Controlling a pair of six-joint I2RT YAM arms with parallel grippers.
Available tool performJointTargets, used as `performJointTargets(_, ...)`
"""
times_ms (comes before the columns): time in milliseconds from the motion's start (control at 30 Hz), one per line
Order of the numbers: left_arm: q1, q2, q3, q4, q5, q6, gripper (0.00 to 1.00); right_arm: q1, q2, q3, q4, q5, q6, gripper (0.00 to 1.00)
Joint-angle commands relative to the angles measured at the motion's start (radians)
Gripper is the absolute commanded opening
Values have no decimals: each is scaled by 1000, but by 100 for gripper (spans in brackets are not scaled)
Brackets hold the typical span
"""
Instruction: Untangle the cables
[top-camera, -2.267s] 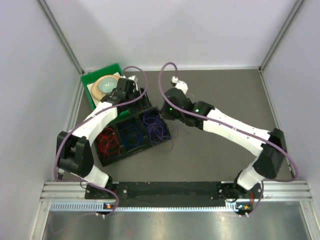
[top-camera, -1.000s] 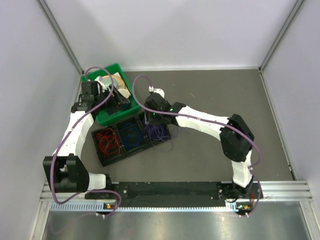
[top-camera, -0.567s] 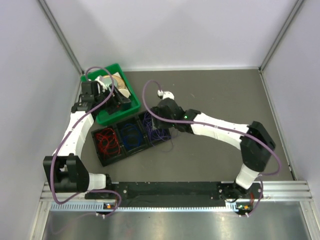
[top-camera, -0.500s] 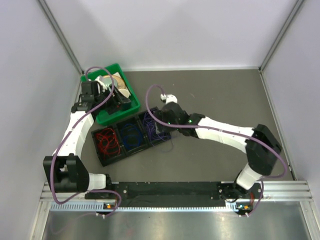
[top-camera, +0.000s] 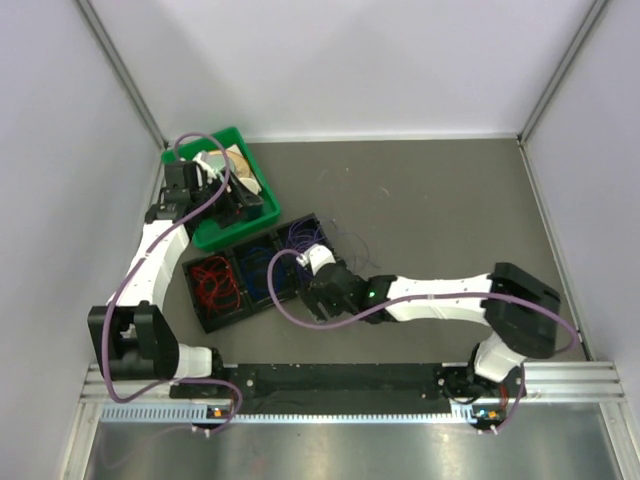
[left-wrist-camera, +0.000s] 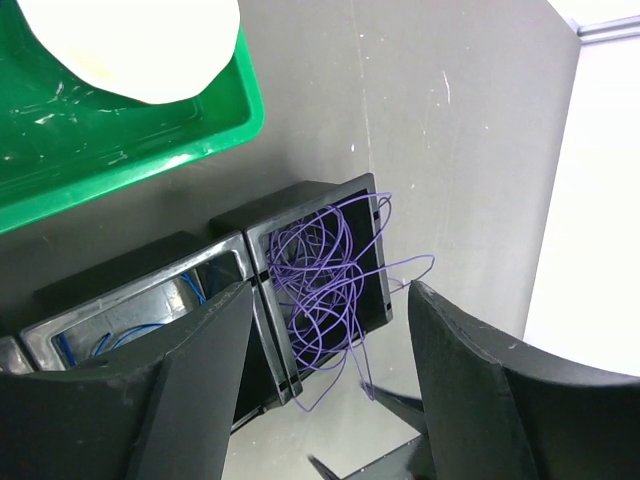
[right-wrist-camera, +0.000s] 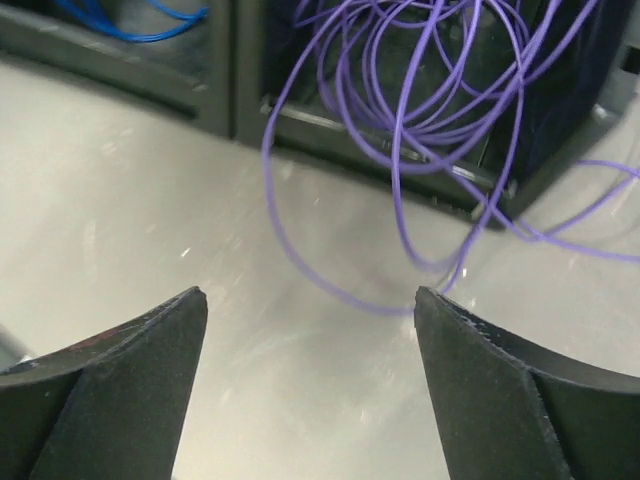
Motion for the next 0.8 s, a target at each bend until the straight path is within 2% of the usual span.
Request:
performJointTargets(0, 4, 36, -4, 50, 47, -3, 68, 5, 98, 90, 66, 55, -25, 75)
performJointTargets(67, 4, 42, -8, 53, 59, -12, 69, 6, 137, 110, 69, 73, -28, 64)
performJointTargets(100, 3, 44, -13, 60, 64, -17, 69, 6, 149, 131, 57, 78, -31, 51)
performJointTargets(167, 4, 41, -25, 73, 72, -21, 69, 8, 165, 145, 43, 104, -24, 31)
performJointTargets(200, 4, 44, -25, 73, 75, -20, 69, 8, 157, 139, 48, 111, -24, 8)
performJointTargets(233, 4, 45, -22, 71, 76, -18, 69, 8, 130, 133, 54, 127, -21, 0)
performJointTargets(367, 4, 48, -16, 68, 75, -12, 69, 6, 42, 133, 46, 144, -57, 0)
performJointTargets(500, 4, 47, -22, 70, 66, -10, 69, -17, 4, 206, 23, 134, -122, 0)
performJointTargets(767, 6, 47, -48, 74, 84, -24, 68, -193, 62, 312, 131, -60, -104, 0)
